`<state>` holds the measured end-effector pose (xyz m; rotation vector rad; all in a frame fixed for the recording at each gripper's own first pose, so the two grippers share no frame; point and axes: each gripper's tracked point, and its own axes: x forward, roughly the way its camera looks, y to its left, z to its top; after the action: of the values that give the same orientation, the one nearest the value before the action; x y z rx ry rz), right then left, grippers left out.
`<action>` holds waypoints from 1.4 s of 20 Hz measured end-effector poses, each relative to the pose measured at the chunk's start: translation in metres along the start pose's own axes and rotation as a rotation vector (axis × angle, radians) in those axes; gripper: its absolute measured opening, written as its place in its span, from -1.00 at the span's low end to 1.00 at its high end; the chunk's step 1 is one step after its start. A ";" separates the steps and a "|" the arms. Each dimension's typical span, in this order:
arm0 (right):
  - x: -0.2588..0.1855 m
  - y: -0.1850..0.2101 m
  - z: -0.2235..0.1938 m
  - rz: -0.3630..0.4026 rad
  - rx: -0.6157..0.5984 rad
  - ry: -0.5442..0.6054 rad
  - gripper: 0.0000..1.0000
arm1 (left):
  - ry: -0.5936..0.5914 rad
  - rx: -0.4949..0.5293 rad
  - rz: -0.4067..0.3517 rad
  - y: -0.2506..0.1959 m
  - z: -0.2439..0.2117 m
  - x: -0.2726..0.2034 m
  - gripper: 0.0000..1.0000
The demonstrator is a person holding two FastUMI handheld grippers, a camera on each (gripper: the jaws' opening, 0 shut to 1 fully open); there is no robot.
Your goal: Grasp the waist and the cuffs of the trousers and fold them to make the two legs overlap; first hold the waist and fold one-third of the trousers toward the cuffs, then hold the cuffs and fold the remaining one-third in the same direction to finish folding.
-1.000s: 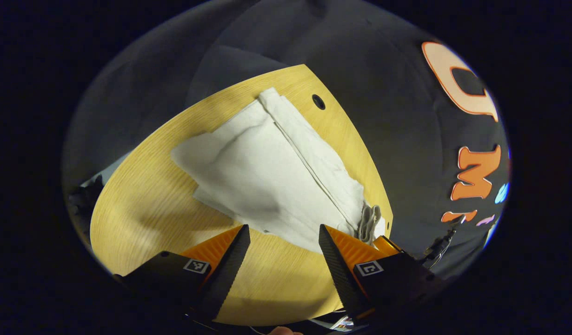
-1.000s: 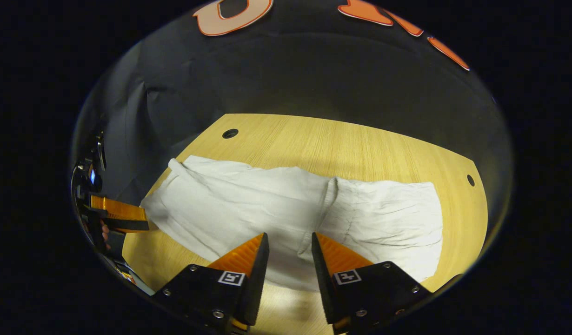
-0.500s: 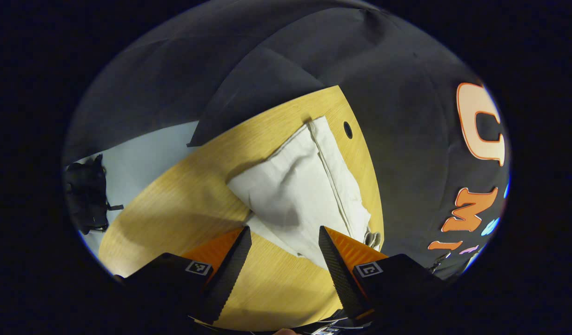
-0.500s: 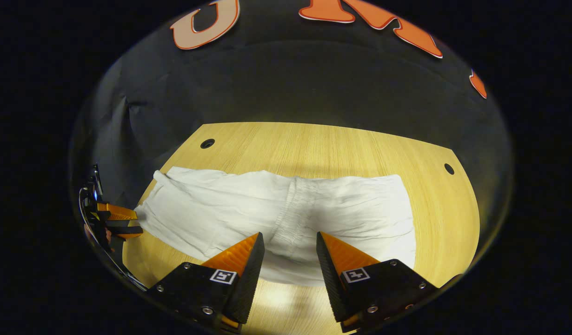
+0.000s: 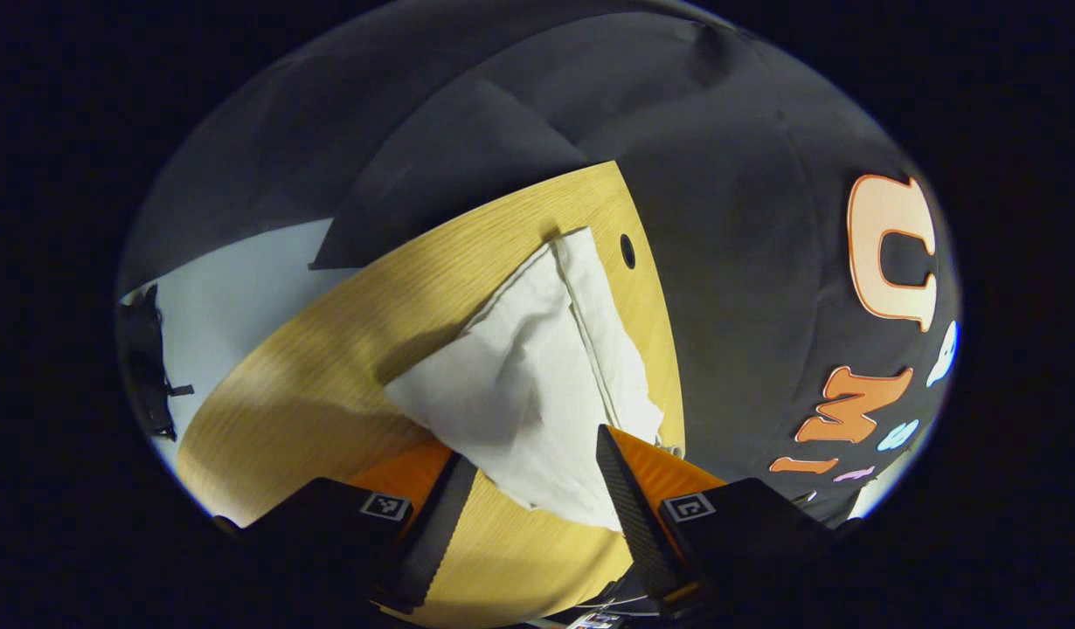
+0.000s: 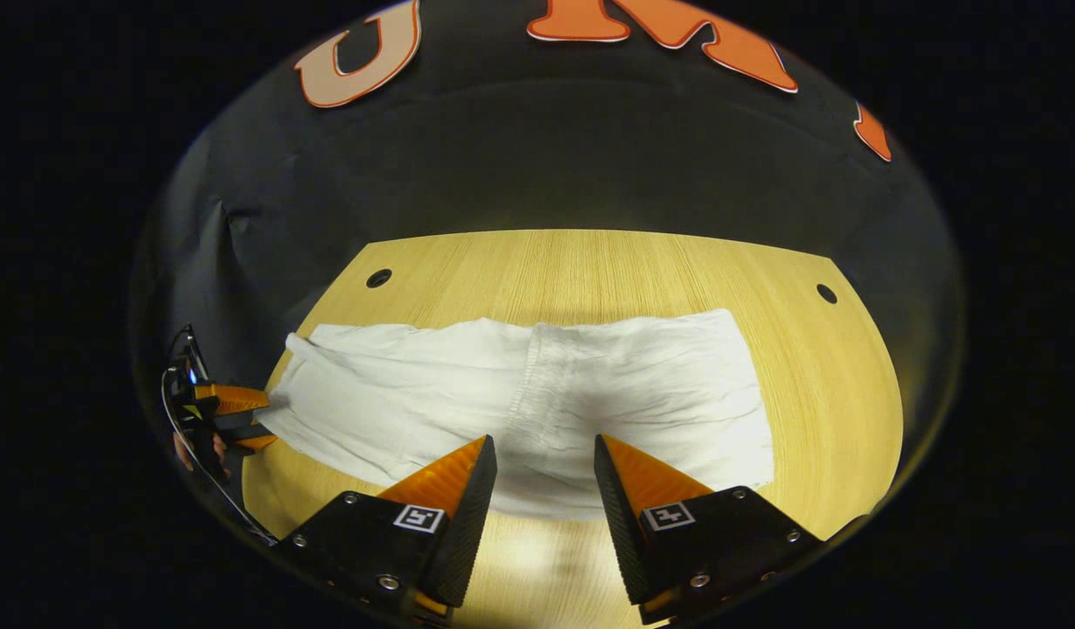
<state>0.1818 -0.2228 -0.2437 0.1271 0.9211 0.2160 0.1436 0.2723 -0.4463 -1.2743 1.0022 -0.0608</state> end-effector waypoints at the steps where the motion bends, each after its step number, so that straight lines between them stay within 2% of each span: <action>1: -0.001 -0.001 -0.001 -0.001 0.010 -0.002 0.36 | -0.002 -0.003 0.015 0.003 0.001 0.004 0.74; 3: -0.006 -0.007 -0.001 -0.007 0.017 -0.005 0.38 | -0.012 -0.024 0.065 0.017 0.008 0.003 -0.13; 4: -0.008 -0.011 0.001 -0.011 0.020 -0.013 0.38 | -0.033 -0.046 0.057 0.015 0.006 -0.002 -0.57; 6: -0.008 -0.018 0.005 -0.012 0.032 -0.019 0.39 | -0.053 -0.051 0.004 0.001 0.006 -0.017 -0.70; 8: -0.009 -0.021 0.006 0.008 0.056 -0.012 0.39 | -0.070 -0.010 -0.029 -0.014 0.003 -0.027 -0.77; 13: -0.027 -0.046 0.023 0.000 0.101 -0.093 0.40 | -0.110 0.140 -0.024 -0.065 0.001 -0.034 -0.77; 16: -0.037 -0.064 0.023 -0.006 0.101 -0.111 0.68 | -0.125 0.180 -0.071 -0.112 -0.007 -0.036 -0.77; 19: -0.048 -0.079 0.023 -0.010 0.094 -0.119 0.87 | -0.135 0.221 -0.114 -0.154 -0.016 -0.041 -0.78; 23: -0.056 -0.096 0.019 0.001 0.101 -0.129 0.91 | -0.151 0.268 -0.157 -0.208 -0.030 -0.046 -0.77; 28: -0.068 -0.123 0.020 0.005 0.125 -0.154 0.94 | -0.164 0.330 -0.182 -0.256 -0.046 -0.043 -0.77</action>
<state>0.1743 -0.3592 -0.2035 0.2587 0.7810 0.1510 0.2090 0.1713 -0.2118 -1.0448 0.7005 -0.2485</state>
